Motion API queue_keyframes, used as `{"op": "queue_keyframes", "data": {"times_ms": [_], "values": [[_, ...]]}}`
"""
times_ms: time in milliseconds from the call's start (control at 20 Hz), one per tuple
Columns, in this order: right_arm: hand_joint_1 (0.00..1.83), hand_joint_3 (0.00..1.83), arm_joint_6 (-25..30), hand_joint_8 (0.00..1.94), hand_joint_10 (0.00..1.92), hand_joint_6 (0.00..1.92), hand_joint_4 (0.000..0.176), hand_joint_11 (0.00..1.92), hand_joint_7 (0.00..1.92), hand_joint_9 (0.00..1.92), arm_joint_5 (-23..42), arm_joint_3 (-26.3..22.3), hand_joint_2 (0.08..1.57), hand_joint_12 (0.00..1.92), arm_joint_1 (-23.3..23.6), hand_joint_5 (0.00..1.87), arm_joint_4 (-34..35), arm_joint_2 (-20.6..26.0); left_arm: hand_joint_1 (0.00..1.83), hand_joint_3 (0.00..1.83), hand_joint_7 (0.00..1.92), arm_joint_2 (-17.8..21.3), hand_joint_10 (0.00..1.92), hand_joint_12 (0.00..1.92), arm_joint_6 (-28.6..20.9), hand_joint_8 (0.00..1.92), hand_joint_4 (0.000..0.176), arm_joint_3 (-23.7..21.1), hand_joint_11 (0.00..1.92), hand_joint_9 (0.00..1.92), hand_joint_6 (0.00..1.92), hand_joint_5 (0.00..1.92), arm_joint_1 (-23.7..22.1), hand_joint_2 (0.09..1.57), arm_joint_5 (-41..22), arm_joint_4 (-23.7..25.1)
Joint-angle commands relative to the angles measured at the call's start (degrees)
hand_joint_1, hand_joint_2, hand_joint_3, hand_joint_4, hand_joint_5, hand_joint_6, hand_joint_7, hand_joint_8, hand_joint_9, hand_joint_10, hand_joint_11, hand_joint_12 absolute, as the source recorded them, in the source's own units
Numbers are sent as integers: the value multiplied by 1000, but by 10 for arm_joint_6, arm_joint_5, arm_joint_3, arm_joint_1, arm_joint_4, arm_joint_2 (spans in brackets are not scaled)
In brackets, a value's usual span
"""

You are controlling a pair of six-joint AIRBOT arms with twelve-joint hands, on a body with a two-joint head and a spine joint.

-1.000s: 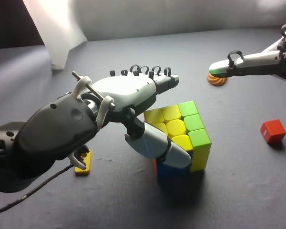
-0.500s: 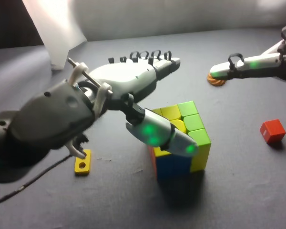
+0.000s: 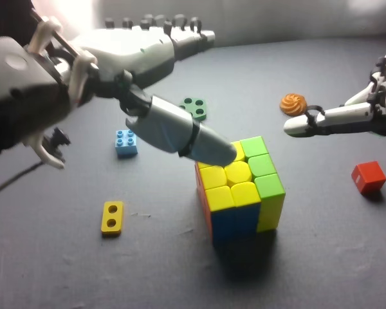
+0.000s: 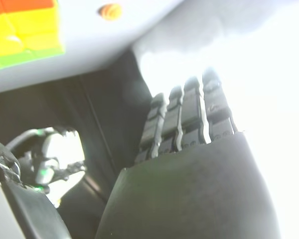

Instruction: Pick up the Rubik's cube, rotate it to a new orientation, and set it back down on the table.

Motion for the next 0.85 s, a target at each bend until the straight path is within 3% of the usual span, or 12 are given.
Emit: {"op": "queue_keyframes", "data": {"times_ms": [0, 100, 150, 200, 250, 300, 350, 400, 450, 500, 600, 800], "values": [[1322, 387, -6, 1494, 1921, 1, 96, 888, 762, 934, -4, -1, 1041, 1921, 1, 159, 20, 0, 319, 6, 53, 5, 15, 28, 21, 16, 0, -2, 58, 42, 15, 75, -15, 691, -10, -3], [1274, 141, -6, 1750, 1921, 0, 88, 911, 812, 955, -4, -1, 1107, 1921, 1, 177, 20, 0, 226, 22, 48, 16, 10, 31, 65, 10, 0, -7, 58, 40, 4, 56, -28, 733, -8, -42], [1303, 96, -6, 1525, 1921, 0, 95, 892, 761, 935, -4, -2, 1175, 1921, 0, 168, 20, 0, 196, 23, 194, 18, 24, 77, 81, 18, 0, -10, 112, 166, 11, 174, -35, 882, -8, -58], [1198, 47, -7, 1727, 1921, 0, 92, 910, 802, 950, -4, -2, 1210, 1921, -2, 164, 20, 0, 186, 29, 367, 20, 12, 495, 91, 27, 0, -14, 65, 345, 13, 309, -40, 976, -8, -70], [1198, 47, -10, 1727, 1921, 0, 92, 910, 802, 950, -4, -2, 1210, 1921, -2, 164, 20, 0, 186, 29, 367, 20, 12, 495, 95, 27, 0, -16, 65, 345, 13, 309, -44, 976, -8, -73], [1057, 29, -12, 1797, 1921, 7, 61, 928, 803, 958, -4, -2, 1267, 1921, -3, 222, 20, 0, 250, 24, 540, 20, 99, 997, 103, 76, 0, -20, 78, 519, 45, 439, -48, 1093, -8, -82], [1057, 29, -13, 1797, 1921, 7, 61, 928, 803, 958, -4, -2, 1267, 1921, -3, 222, 20, 0, 250, 24, 540, 20, 99, 997, 118, 76, 0, -22, 78, 519, 45, 439, -53, 1093, -8, -97], [861, 11, -13, 1823, 1921, 1331, 41, 876, 749, 896, -4, -2, 1361, 1921, -3, 458, 20, -1, 347, 25, 464, 20, 1169, 1608, 126, 1017, 0, -24, 220, 432, 830, 479, -56, 1296, -8, -105], [861, 11, -13, 1823, 1921, 1331, 41, 876, 749, 896, -4, -2, 1361, 1921, -3, 458, 20, -1, 347, 25, 464, 20, 1169, 1608, 131, 1017, 0, -25, 220, 432, 830, 479, -58, 1296, -8, -111], [575, 10, -14, 1917, 1921, 1797, 0, 879, 755, 875, 3, -2, 1416, 1921, -3, 509, 20, -1, 571, 22, 347, 20, 1771, 1858, 131, 1692, 0, -26, 394, 391, 1703, 392, -59, 1469, -8, -113], [405, 11, -14, 1941, 1921, 1920, 0, 868, 770, 801, 31, -3, 1467, 1921, 6, 764, 20, 1, 733, 3, 412, 22, 1920, 1920, 131, 1911, 0, -27, 479, 455, 1919, 374, -60, 1523, -1, -116], [697, 0, -19, 1941, 1921, 1921, 0, 812, 815, 777, 102, -2, 1456, 1921, 53, 833, 20, 12, 777, 0, 436, 23, 1921, 1921, 131, 1749, 0, -25, 442, 426, 1921, 362, -63, 1528, 2, -117]]}}
